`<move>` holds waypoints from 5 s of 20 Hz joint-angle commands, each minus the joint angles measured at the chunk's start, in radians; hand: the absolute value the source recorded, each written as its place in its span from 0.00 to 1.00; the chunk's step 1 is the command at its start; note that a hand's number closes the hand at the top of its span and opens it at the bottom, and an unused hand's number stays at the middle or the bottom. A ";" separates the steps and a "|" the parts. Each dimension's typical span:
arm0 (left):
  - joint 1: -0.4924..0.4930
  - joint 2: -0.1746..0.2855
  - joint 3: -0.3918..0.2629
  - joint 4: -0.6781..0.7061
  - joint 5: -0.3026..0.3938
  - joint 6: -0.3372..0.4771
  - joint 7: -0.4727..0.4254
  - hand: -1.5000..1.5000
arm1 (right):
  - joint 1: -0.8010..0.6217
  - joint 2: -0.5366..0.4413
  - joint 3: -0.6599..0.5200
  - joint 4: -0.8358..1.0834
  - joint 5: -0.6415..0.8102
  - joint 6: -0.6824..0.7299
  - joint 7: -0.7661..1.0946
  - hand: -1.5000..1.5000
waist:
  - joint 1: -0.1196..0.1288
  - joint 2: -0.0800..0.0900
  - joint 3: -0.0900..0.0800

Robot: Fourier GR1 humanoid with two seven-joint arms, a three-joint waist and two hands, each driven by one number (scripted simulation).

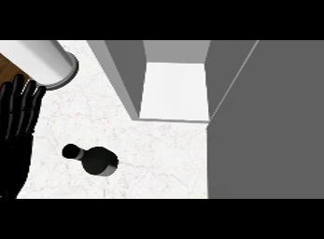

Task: Pick up the wine, place it into the cabinet and close the cabinet

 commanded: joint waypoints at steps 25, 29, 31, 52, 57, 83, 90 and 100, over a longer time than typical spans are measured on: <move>0.038 -0.083 -0.843 -0.132 -0.372 0.789 0.332 0.00 | 0.137 -0.074 0.065 -0.376 -0.219 0.105 0.436 0.00 | -0.045 -0.002 -0.009; 0.009 -0.082 -0.839 -0.112 -0.376 0.842 0.332 0.00 | 0.138 -0.091 0.030 -0.399 -0.260 0.114 0.465 0.00 | -0.049 -0.002 -0.009; 0.052 -0.082 -0.899 -0.170 -0.458 0.859 0.381 0.00 | 0.162 -0.054 0.136 -0.427 -0.163 0.098 0.467 0.00 | -0.046 -0.006 -0.009; 0.202 0.092 -0.696 -0.431 -0.456 0.795 0.484 0.00 | 0.051 -0.048 0.133 -0.456 -0.119 0.034 0.575 0.00 | -0.038 -0.004 -0.011; 0.267 0.115 -0.695 -0.401 -0.387 0.834 0.433 0.00 | 0.083 -0.043 0.137 -0.478 -0.142 0.039 0.584 0.00 | -0.041 -0.006 -0.011; 0.460 0.089 -0.262 0.019 0.280 0.502 -0.177 0.00 | 0.088 -0.034 0.135 -0.593 -0.127 0.040 0.677 0.00 | -0.046 -0.006 -0.010; 0.439 0.076 -0.181 0.226 0.368 0.357 -0.304 0.00 | 0.022 -0.016 0.154 -0.502 -0.088 0.034 0.662 0.00 | -0.041 -0.003 -0.010; 0.281 0.023 -0.148 0.462 0.376 0.299 -0.366 0.00 | 0.016 -0.014 0.161 -0.569 -0.104 0.025 0.726 0.00 | -0.055 -0.003 -0.011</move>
